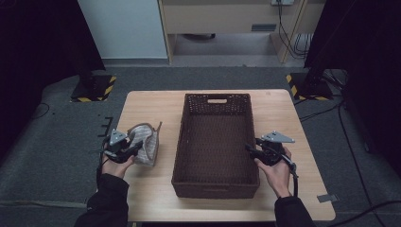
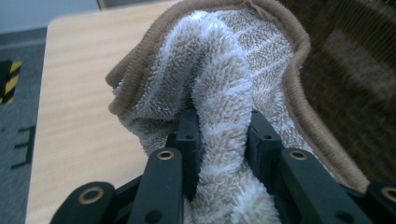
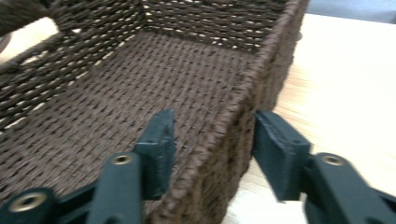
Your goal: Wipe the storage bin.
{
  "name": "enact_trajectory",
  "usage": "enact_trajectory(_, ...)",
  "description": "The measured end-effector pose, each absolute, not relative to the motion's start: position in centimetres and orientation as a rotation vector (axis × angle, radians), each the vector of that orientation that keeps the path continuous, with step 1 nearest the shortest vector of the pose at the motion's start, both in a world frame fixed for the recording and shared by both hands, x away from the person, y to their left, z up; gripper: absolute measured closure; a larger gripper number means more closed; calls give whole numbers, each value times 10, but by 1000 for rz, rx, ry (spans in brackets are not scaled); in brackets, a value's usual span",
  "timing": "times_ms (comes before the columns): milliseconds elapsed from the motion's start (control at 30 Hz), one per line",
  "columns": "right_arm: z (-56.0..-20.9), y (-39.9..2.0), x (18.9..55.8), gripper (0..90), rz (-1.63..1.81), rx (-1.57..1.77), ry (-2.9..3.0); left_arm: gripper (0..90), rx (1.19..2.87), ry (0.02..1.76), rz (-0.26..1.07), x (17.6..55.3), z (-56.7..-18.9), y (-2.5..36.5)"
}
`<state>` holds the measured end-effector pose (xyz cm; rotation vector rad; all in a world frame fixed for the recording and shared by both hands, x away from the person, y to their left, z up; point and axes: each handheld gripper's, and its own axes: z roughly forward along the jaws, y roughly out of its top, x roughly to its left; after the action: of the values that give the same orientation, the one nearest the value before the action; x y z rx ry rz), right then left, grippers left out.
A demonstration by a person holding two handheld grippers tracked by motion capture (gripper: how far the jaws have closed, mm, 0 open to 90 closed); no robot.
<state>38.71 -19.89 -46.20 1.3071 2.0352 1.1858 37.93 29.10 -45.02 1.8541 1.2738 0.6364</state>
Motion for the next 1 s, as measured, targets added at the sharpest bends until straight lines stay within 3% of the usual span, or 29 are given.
enact_trajectory(467, -461, -199, 386, 647, 1226, 1264, 2071, 692, 1835, 1249, 652, 407, -442, 276)
enact_trajectory(1000, -459, -196, 383, 678, 1210, 1246, 2084, 689, 1753, 1229, 655, 454, -428, 256)
